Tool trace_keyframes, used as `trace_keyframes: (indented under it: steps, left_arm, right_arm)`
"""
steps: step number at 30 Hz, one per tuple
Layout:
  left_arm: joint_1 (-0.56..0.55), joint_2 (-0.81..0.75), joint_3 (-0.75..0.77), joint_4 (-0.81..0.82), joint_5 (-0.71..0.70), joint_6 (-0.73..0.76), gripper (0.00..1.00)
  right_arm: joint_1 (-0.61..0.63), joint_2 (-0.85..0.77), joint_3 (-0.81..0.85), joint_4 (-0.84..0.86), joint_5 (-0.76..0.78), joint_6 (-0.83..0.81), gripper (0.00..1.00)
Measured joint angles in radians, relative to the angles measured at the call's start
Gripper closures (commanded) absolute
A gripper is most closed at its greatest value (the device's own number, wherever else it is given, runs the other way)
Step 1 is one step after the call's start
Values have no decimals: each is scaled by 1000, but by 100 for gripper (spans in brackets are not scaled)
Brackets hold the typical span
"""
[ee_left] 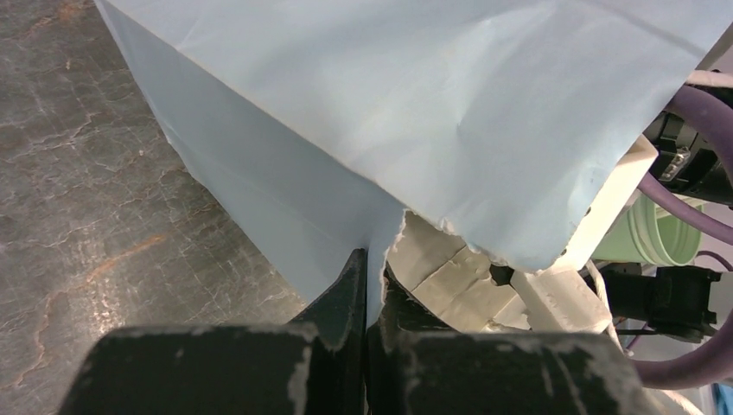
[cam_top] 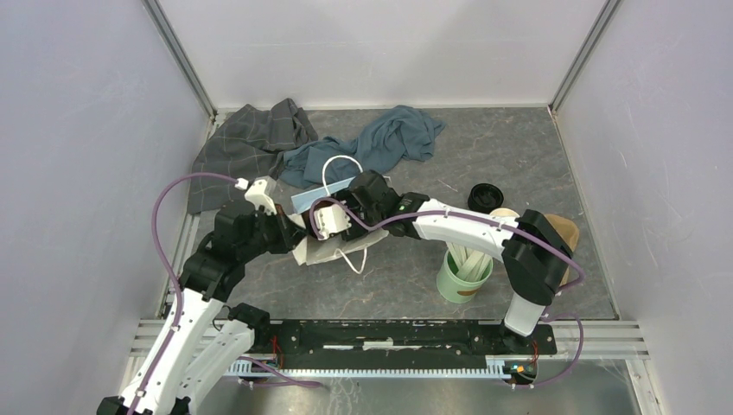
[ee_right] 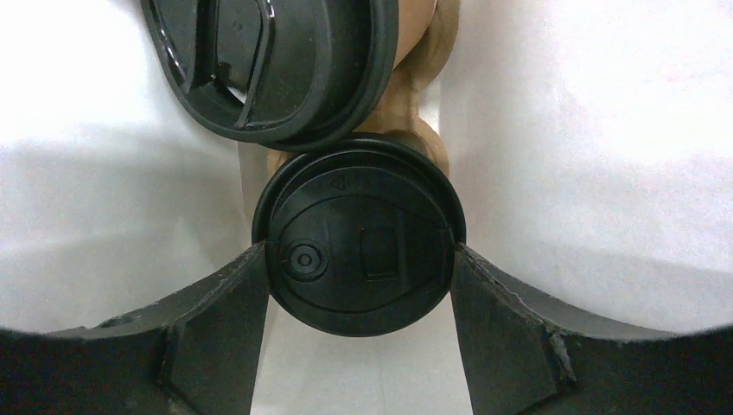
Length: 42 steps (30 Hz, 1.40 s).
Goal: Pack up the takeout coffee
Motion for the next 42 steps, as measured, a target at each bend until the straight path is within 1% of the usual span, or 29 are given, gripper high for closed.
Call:
trace_keyframes:
  steps: [6, 15, 23, 29, 36, 42]
  left_arm:
    - [0, 29, 31, -6, 49, 0, 98]
    - [0, 87, 129, -61, 137, -1, 98]
    - [0, 163, 244, -158, 219, -3, 98]
    - [0, 227, 316, -250, 246, -55, 98]
    - [0, 274, 321, -300, 270, -119, 98]
    - [0, 302, 323, -322, 257, -161, 98]
  right_arm:
    - [1, -6, 8, -23, 0, 38, 100]
    - [16, -75, 12, -157, -14, 138, 100]
    - [38, -172, 5, -283, -63, 252, 100]
    - [51, -228, -6, -362, -112, 341, 100]
    - [56, -238, -56, -378, -131, 409, 100]
    - [58, -201, -69, -375, -131, 419, 100]
